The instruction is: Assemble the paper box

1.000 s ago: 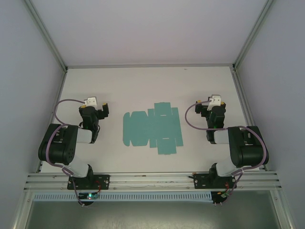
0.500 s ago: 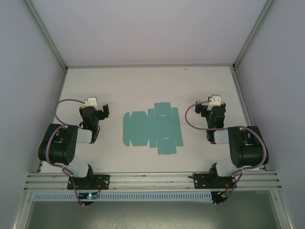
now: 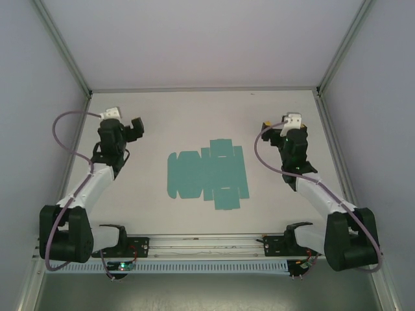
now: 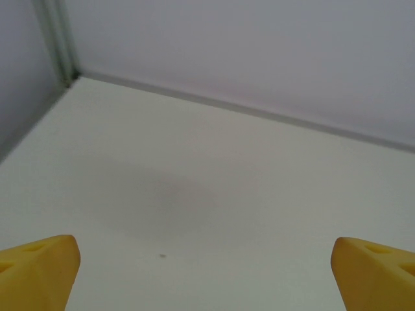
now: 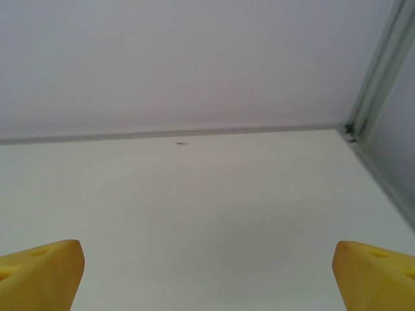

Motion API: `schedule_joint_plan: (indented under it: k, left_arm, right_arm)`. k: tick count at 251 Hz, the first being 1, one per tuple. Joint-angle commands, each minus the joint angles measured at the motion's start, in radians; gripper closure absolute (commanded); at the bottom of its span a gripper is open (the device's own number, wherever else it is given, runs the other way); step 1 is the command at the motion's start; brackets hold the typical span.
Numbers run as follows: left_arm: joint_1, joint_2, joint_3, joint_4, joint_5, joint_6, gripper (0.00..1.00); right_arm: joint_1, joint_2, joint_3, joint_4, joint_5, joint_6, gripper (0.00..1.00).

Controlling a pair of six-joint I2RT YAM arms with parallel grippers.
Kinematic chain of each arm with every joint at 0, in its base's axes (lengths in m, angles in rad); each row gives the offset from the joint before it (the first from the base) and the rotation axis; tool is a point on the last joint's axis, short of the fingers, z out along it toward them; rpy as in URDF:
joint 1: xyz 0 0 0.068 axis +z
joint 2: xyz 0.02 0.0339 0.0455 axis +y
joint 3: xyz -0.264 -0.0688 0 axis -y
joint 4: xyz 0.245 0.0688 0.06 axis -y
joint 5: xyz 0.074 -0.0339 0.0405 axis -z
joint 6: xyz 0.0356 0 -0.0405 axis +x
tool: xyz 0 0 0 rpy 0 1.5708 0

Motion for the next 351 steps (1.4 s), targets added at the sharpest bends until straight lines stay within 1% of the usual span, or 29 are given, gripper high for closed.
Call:
schedule_joint_plan:
  k: [1, 24, 35, 46, 64, 83, 108, 132, 139, 160, 192, 209, 236, 259, 282, 319, 351]
  left_arm:
    - [-0.012, -0.019, -0.015, -0.330, 0.206, -0.179, 0.00]
    - [-0.028, -0.038, -0.027, -0.371, 0.302, -0.268, 0.00]
    - [-0.051, -0.031, -0.022, -0.398, 0.327, -0.284, 0.00]
    - [-0.086, -0.016, -0.014, -0.415, 0.334, -0.301, 0.00]
    - [-0.136, 0.036, 0.003, -0.433, 0.385, -0.322, 0.00]
    - [-0.175, 0.094, 0.027, -0.473, 0.412, -0.338, 0.00]
    - [-0.215, 0.141, 0.022, -0.461, 0.422, -0.348, 0.00]
    - [-0.220, 0.194, 0.021, -0.432, 0.514, -0.371, 0.00]
    - [-0.222, 0.207, 0.022, -0.431, 0.525, -0.371, 0.01]
    - [-0.227, 0.237, 0.015, -0.431, 0.511, -0.377, 0.00]
    - [-0.228, 0.287, 0.004, -0.393, 0.561, -0.395, 0.00]
    - [-0.231, 0.316, 0.004, -0.371, 0.595, -0.410, 0.03]
    - [-0.246, 0.353, 0.012, -0.351, 0.624, -0.414, 0.06]
    - [-0.255, 0.379, 0.013, -0.345, 0.635, -0.422, 0.09]
    - [-0.260, 0.393, 0.003, -0.323, 0.640, -0.438, 0.09]
    - [-0.276, 0.403, -0.024, -0.191, 0.739, -0.473, 0.10]
    - [-0.285, 0.391, -0.003, -0.107, 0.851, -0.472, 0.11]
  right_arm:
    - [0.066, -0.006, 0.090, -0.407, -0.017, 0.197, 0.03]
    - [0.128, 0.027, 0.129, -0.525, -0.086, 0.296, 0.12]
    - [0.169, 0.049, 0.130, -0.538, -0.106, 0.321, 0.19]
    - [0.209, 0.077, 0.133, -0.541, -0.127, 0.334, 0.29]
    - [0.259, 0.138, 0.145, -0.551, -0.151, 0.357, 0.38]
    - [0.275, 0.218, 0.173, -0.580, -0.184, 0.385, 0.50]
    - [0.276, 0.321, 0.206, -0.615, -0.200, 0.401, 0.59]
    - [0.277, 0.415, 0.241, -0.642, -0.236, 0.408, 0.65]
    - [0.279, 0.437, 0.246, -0.645, -0.239, 0.415, 0.65]
    - [0.280, 0.488, 0.232, -0.616, -0.243, 0.446, 0.68]
    - [0.274, 0.542, 0.211, -0.595, -0.218, 0.485, 0.69]
    - [0.266, 0.567, 0.199, -0.592, -0.219, 0.499, 0.69]
    - [0.250, 0.588, 0.164, -0.561, -0.254, 0.512, 0.72]
    - [0.247, 0.589, 0.129, -0.535, -0.265, 0.522, 0.72]
    - [0.243, 0.584, 0.107, -0.528, -0.261, 0.524, 0.72]
    - [0.243, 0.586, 0.075, -0.509, -0.281, 0.527, 0.72]
    - [0.245, 0.594, 0.053, -0.482, -0.304, 0.523, 0.72]
